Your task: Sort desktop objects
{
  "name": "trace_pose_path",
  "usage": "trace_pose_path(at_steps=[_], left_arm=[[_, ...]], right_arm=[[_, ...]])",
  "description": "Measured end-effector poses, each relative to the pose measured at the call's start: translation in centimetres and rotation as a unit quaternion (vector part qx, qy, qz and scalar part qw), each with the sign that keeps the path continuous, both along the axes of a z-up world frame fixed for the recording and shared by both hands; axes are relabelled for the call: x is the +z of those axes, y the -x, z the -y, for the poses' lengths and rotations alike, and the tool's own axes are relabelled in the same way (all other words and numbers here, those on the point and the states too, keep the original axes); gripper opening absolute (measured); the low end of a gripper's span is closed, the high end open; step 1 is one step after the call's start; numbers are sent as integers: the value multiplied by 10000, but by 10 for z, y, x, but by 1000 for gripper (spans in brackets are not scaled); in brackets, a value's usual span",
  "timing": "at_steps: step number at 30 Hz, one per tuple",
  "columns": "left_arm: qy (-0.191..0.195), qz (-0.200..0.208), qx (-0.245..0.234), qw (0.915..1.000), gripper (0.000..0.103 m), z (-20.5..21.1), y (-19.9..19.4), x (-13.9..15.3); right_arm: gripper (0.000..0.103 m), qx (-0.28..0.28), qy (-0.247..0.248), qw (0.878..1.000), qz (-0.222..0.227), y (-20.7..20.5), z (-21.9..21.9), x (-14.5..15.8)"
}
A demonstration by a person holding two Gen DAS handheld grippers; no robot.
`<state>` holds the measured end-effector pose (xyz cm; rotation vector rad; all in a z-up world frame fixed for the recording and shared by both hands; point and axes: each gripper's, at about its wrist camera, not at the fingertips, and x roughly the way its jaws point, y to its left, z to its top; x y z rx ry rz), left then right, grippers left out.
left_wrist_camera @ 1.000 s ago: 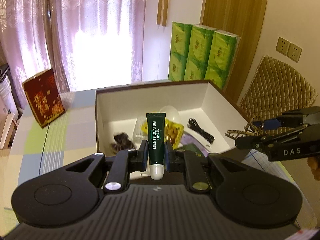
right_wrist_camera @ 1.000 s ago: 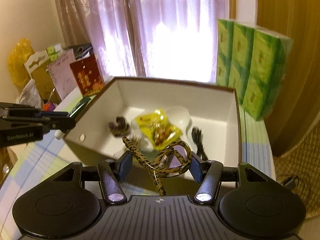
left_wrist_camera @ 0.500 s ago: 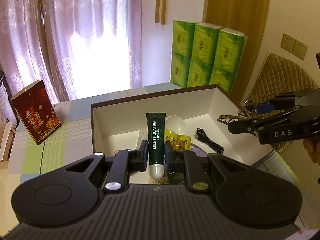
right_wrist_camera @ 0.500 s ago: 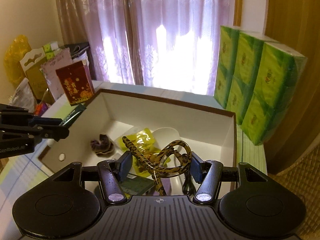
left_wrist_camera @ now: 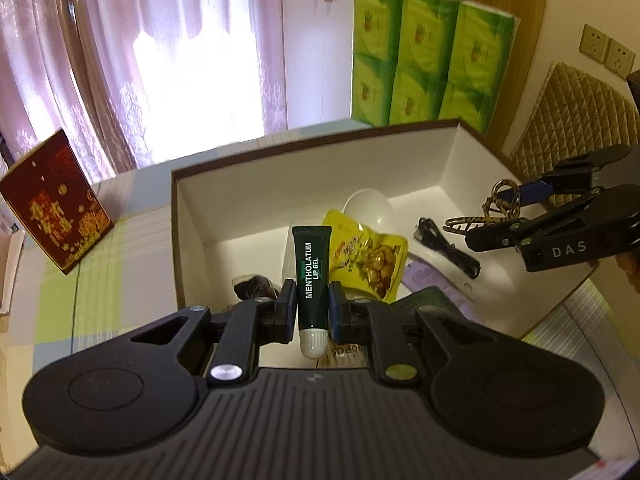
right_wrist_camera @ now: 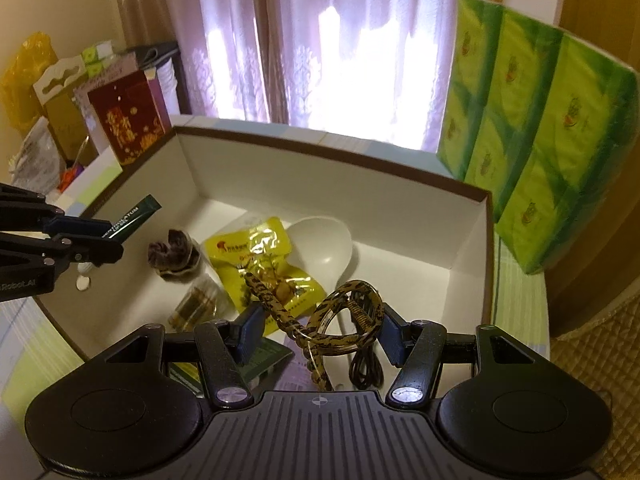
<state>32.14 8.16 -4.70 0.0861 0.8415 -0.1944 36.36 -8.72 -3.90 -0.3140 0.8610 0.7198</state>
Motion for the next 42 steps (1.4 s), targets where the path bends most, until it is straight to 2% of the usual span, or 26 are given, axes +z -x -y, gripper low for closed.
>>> trace_pose_path(at_steps=[9,22,27,34,35,36,39,42], left_arm=[[-74,-633,-96,9979,13,3,-15,-30],[-108,-1033,59,9946,14,-2,-22,-50],[-113,-1015,42,9948,24,-1,-19,-49],[-129,-905,-22,9958,48,6,-15,-44],[-121,-886,-26,9960,51,7,-15,-43],[-108,-867,-40,9962,53,8,-14,-42],[-72,-813,-109,9966,62,10,-11,-39],[-104,-737,-119,9972,70,13,-6,-35]], right_arm=[[57,91,195,9996,-201,-3,-3,-19],[57,166,392,9986,-324,-6,-5,-31],[57,221,495,9980,-333,-7,-3,-34],[58,246,501,9977,-372,-6,1,-36],[61,239,500,9979,-344,-6,2,-35],[70,241,485,9980,-334,-5,3,-34],[84,347,362,9982,-333,2,4,-28],[89,389,363,9982,-261,10,6,-22]])
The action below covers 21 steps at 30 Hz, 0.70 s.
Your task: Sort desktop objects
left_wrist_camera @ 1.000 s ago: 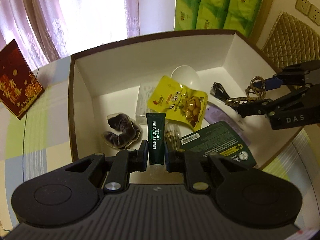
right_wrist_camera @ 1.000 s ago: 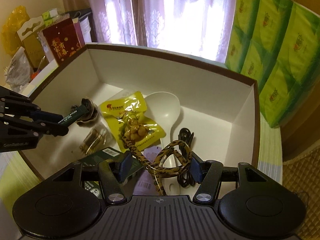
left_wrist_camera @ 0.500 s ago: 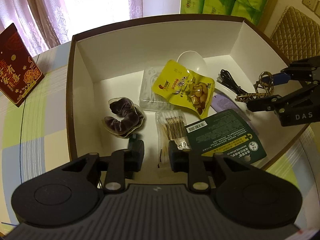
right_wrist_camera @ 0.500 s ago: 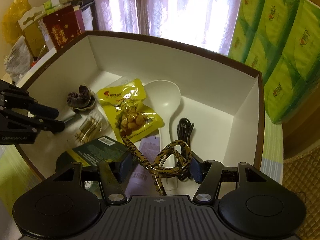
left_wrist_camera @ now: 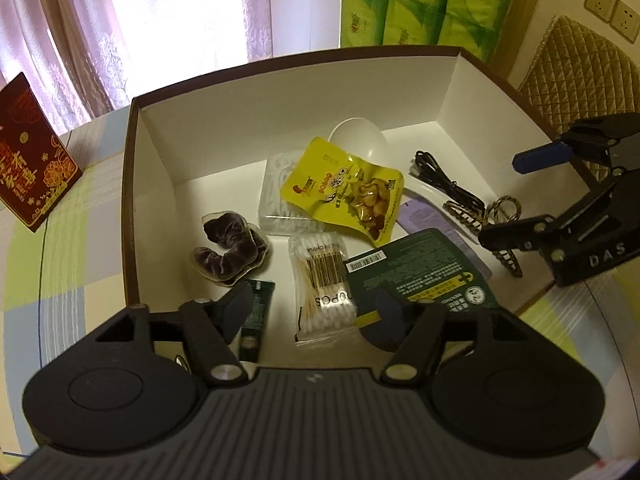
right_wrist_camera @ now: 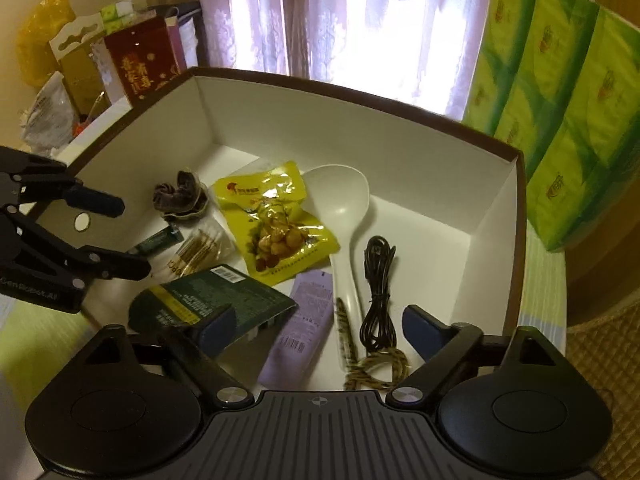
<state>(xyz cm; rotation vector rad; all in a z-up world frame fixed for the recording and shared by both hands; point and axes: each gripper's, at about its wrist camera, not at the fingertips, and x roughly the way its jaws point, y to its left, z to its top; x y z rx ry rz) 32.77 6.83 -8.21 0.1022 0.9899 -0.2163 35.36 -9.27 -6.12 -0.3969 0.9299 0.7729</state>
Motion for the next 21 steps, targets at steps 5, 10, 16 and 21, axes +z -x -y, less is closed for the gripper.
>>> trace_pose_path(at_steps=[5,10,16,21], left_arm=[[52,105,44,9999,83,0,5,11],[92,226,243,9994,90,-4,10,24],[45,450,404,9982,96,-3,23,38],[84,717,497,9962,97,-1,38,53]], right_arm=[[97,-88,-5,10000,7,11,5,9],[101,-363,-87,9993,24,21,13,16],[101,-734,-262,9970,35,34,21,23],[101,-918,-390,9949,145,48,25,32]])
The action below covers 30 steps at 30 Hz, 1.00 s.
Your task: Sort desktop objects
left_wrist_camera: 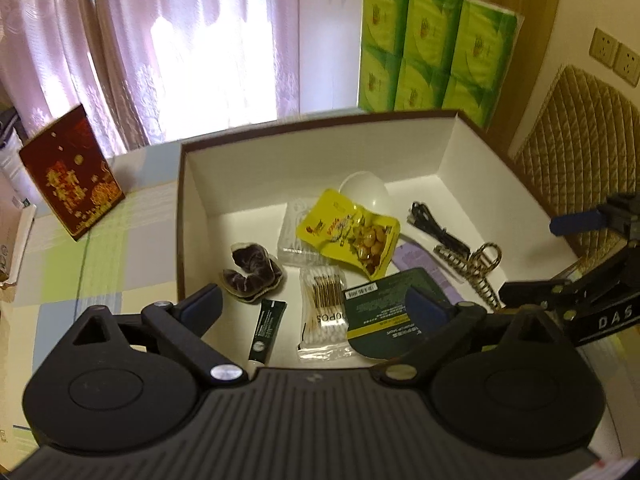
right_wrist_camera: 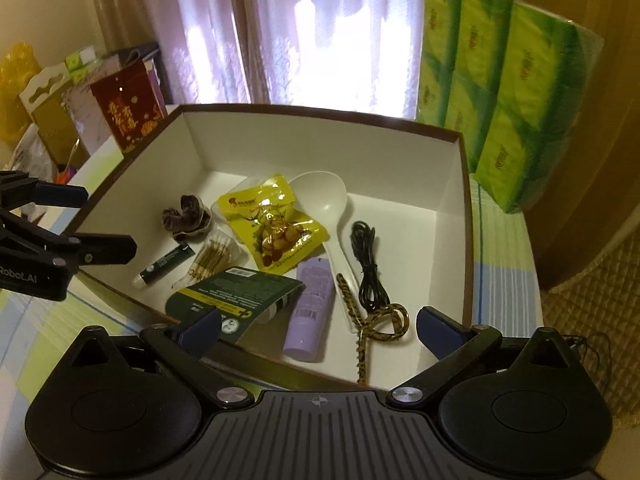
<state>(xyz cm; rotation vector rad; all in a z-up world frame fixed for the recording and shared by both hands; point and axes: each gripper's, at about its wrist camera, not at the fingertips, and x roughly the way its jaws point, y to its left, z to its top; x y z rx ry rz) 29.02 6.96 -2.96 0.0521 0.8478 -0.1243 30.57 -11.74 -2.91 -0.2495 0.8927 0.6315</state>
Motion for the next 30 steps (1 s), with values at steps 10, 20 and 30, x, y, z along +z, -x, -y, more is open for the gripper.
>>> trace_pose_path(at_steps=[10,20,30], left_arm=[[-464,856,151,9951,102,12,44,34],[-354,936,505,9937,102,12,83,53],[-101,704,702,9950,102,13,123,60]], right_arm=[[101,-435,-193,9983,325,33,11,14],[101,-627,-440,9955,558,67,25,36],[101,-731,-526,9938,659,103,37,53]])
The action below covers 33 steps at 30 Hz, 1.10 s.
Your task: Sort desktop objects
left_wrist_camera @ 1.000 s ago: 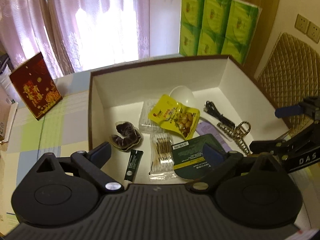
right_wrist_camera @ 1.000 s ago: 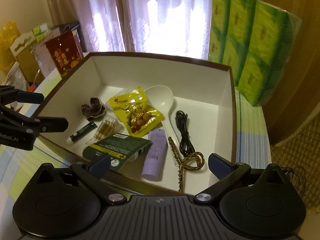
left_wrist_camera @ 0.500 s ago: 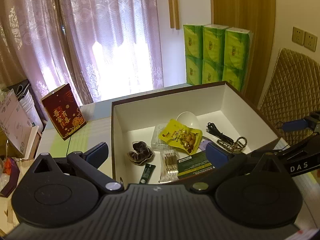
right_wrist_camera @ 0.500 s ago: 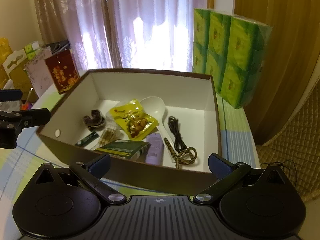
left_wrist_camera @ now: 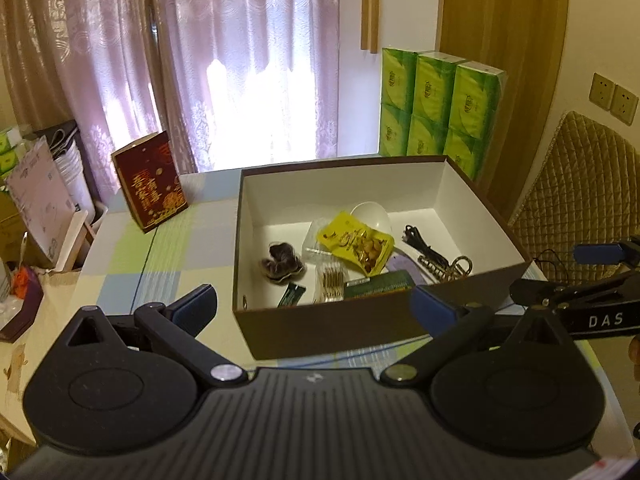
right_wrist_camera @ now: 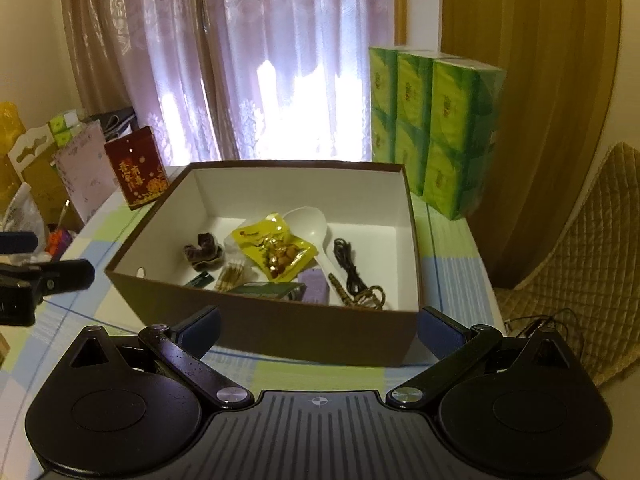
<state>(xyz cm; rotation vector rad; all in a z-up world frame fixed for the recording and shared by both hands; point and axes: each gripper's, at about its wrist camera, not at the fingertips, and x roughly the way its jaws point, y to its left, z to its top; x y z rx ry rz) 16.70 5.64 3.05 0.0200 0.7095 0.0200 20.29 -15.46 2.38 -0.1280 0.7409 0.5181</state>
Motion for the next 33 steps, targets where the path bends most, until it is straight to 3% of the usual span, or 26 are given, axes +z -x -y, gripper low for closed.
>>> trace_pose_path(at_steps=[17,33], left_arm=[[45,133,309,9994,102,25,63,22],[-26,115,403,9991,102,57,107,22]], right_arm=[[101,154,-71,9998,77,51,21,20],[101,282,-177,9994,-31,85,52,18]])
